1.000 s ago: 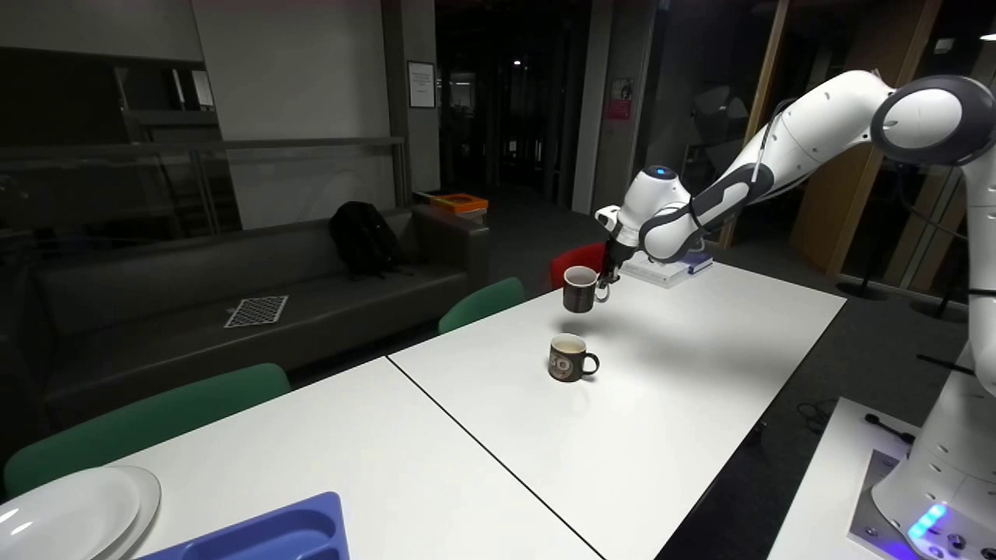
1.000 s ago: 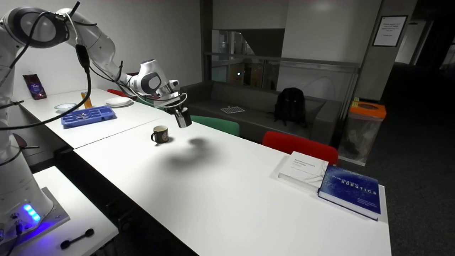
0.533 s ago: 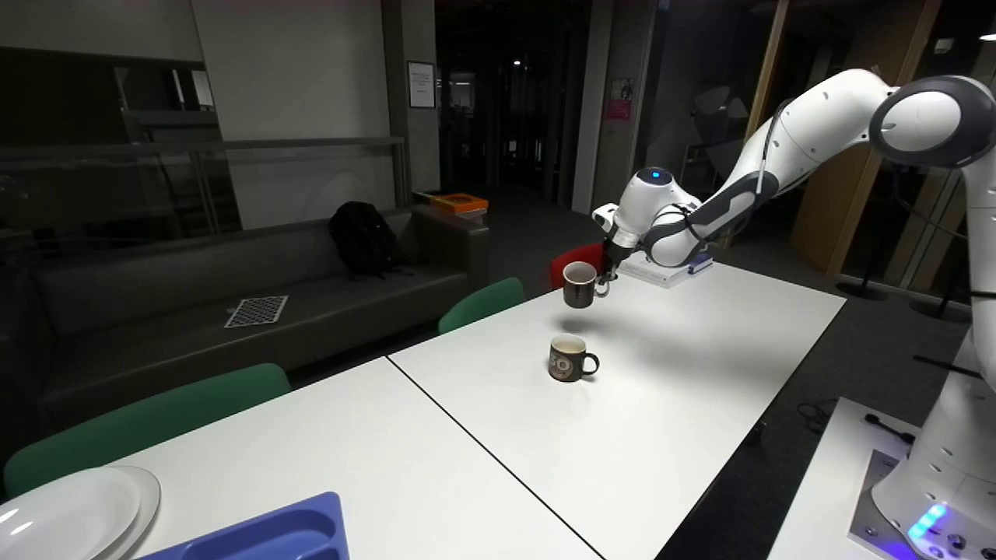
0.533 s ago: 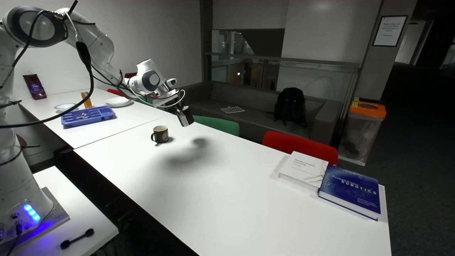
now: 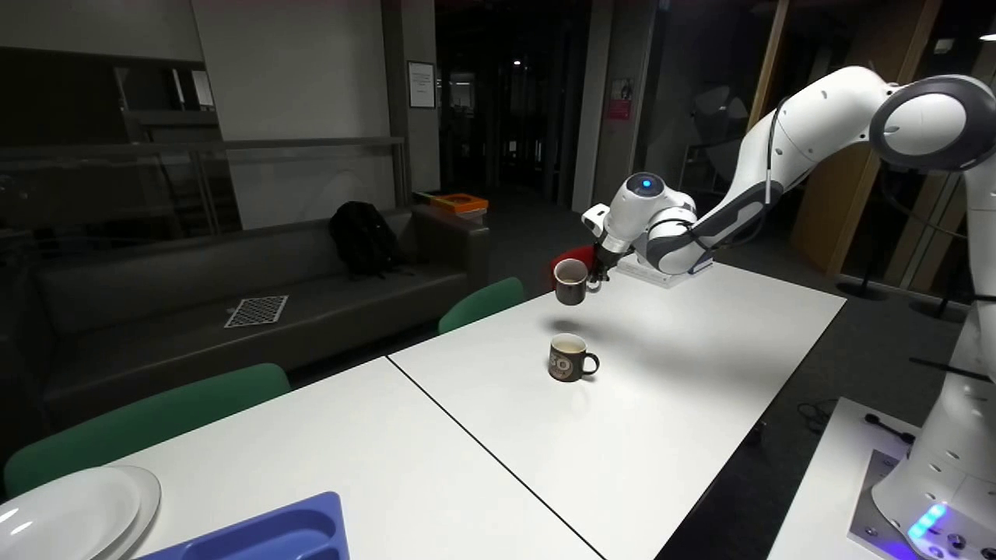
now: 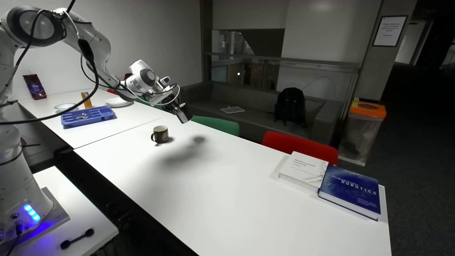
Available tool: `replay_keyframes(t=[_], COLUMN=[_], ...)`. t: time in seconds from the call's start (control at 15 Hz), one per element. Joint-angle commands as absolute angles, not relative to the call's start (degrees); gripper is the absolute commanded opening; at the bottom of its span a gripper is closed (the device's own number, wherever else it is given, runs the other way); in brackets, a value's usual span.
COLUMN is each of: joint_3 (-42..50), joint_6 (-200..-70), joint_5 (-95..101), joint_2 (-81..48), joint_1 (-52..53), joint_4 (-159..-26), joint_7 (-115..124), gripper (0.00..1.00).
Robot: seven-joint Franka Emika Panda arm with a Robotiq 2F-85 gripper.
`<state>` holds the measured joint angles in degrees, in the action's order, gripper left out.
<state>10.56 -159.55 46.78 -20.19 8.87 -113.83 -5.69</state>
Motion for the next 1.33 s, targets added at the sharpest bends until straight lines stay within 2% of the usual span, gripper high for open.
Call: replay_keyframes(t=[0.0, 1.27], joint_3=[13.1, 14.9], joint_6=[-157.6, -147.0], joint_5=[53.4, 80.4], joint_2=[-20.1, -19.8], joint_1=[12.2, 20.9], joint_4=[-111.2, -112.7], joint_7=[-1.0, 16.4], gripper=[0.05, 0.05])
